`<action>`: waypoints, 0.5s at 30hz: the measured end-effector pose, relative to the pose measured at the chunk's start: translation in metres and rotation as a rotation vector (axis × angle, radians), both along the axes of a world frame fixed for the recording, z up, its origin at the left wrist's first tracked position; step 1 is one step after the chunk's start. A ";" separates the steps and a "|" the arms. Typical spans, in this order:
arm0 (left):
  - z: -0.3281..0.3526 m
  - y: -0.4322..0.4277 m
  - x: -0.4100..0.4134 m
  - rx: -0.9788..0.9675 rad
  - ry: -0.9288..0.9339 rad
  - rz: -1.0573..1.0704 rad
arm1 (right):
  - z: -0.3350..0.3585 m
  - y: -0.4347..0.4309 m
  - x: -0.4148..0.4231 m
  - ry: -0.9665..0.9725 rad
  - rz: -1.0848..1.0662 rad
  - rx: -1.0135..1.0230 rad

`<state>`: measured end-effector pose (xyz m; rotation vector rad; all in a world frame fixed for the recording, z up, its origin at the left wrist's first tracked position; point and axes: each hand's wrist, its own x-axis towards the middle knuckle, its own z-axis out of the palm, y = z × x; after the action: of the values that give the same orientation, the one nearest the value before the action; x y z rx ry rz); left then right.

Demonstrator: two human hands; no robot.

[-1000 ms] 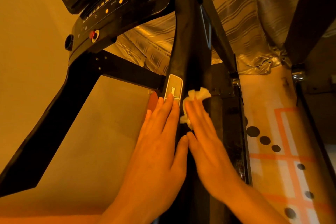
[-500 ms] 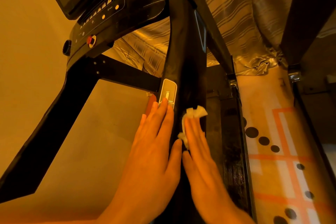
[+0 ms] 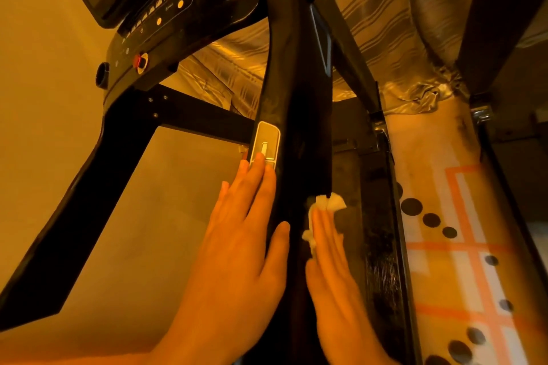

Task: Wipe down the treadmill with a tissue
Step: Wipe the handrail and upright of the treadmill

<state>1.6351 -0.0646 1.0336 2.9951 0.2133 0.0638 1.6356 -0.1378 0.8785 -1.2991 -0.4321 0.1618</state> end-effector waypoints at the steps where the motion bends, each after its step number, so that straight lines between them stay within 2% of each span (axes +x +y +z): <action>1: 0.000 0.000 0.000 0.008 0.000 -0.002 | 0.000 -0.001 0.015 0.020 0.017 -0.027; 5: 0.001 -0.001 -0.001 0.027 -0.015 0.013 | 0.019 0.009 0.147 0.067 0.020 -0.114; 7: 0.001 -0.003 -0.001 0.027 -0.018 0.022 | 0.035 0.012 0.188 0.024 0.032 -0.185; 9: 0.000 -0.002 0.000 0.064 -0.013 0.024 | 0.038 0.014 0.174 -0.059 0.038 -0.151; 13: -0.004 0.001 0.000 0.118 -0.020 -0.014 | 0.030 -0.004 0.053 -0.124 0.048 -0.024; 15: -0.005 0.001 0.000 0.107 -0.020 -0.011 | 0.025 -0.013 0.032 -0.215 0.066 -0.085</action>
<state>1.6353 -0.0634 1.0286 3.1007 0.1978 0.1067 1.6674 -0.1507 0.9035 -1.3924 -0.6575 0.0970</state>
